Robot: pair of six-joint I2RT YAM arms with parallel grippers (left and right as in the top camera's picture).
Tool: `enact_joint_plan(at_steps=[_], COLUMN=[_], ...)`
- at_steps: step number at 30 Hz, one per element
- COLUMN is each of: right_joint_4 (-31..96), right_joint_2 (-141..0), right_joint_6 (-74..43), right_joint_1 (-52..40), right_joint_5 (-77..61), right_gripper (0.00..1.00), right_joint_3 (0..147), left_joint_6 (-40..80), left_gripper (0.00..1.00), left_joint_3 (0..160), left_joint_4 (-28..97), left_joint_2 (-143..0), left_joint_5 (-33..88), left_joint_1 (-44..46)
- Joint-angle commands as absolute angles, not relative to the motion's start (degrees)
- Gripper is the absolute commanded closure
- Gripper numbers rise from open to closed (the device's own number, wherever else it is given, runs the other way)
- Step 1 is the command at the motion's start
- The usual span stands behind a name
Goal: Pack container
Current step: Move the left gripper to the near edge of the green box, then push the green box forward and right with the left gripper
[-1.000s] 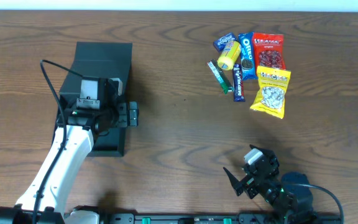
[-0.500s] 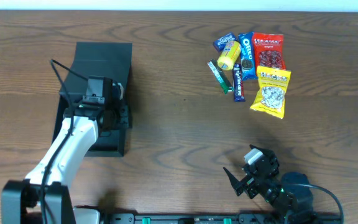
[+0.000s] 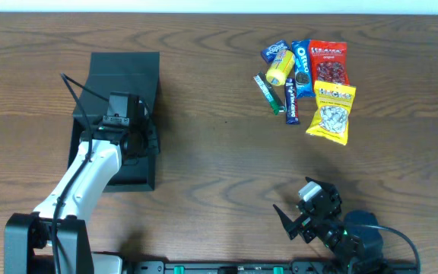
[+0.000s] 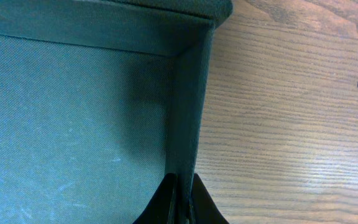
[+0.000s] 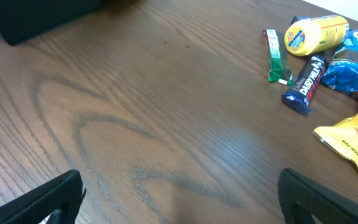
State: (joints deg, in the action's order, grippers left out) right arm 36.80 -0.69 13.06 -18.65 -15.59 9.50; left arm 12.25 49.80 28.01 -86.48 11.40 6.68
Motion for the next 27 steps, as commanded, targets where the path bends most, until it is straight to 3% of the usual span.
enact_joint_plan(at_steps=[1, 27], right_joint_4=[36.82, 36.82], right_joint_2=[-0.32, -0.32], right_joint_6=[13.78, 13.78], right_joint_1=[-19.05, -19.05], right_joint_5=[-15.66, -15.64], right_gripper=[0.01, 0.01], right_joint_3=[9.30, 9.30], left_joint_6=[16.97, 31.16], left_gripper=[0.94, 0.94], left_joint_3=[50.11, 61.06], left_joint_4=[27.99, 17.26], left_joint_2=[-86.72, -93.54], left_joint_5=[12.14, 12.01], left_joint_1=[6.81, 20.25])
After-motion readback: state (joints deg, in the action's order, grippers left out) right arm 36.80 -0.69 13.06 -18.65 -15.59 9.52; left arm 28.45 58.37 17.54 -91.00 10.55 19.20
